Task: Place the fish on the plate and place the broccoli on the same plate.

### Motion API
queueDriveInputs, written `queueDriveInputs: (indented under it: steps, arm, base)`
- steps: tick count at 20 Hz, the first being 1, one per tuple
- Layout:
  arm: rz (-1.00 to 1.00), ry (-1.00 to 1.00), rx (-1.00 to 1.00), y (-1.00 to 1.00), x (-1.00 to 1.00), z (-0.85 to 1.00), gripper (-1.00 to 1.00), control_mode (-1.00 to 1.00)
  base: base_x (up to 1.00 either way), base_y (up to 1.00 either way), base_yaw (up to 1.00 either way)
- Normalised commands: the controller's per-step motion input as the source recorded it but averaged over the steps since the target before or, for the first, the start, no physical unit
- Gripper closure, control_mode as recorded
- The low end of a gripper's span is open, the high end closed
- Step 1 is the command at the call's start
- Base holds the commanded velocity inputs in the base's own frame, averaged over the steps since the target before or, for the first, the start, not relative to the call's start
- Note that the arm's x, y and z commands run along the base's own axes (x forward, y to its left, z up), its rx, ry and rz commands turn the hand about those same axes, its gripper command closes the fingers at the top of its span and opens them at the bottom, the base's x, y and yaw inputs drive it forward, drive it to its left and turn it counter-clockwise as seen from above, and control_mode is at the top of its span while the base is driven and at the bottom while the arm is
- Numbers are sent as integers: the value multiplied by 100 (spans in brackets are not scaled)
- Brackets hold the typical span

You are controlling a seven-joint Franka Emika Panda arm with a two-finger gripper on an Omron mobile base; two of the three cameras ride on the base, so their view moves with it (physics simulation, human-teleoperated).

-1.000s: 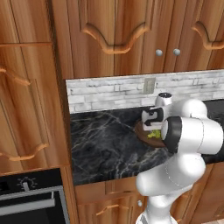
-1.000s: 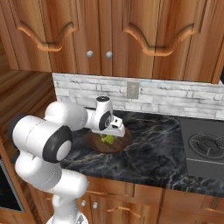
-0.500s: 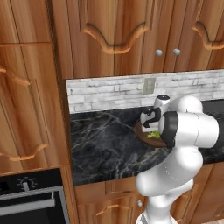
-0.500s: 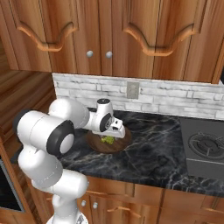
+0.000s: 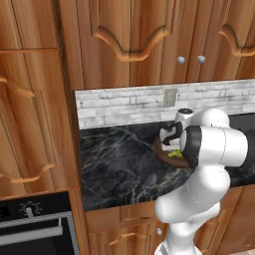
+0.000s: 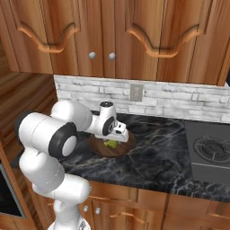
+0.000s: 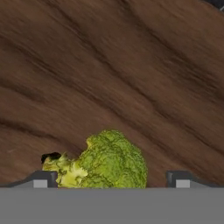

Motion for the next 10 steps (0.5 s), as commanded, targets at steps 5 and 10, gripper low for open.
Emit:
queueDriveInputs:
  steps: [5, 10]
  arm:
    - [0, 1, 1, 0, 0, -11, 100, -100]
    - [0, -3, 1, -11, 0, 0, 100, -100]
  base:
    - [0, 0, 0]
    - [0, 0, 0]
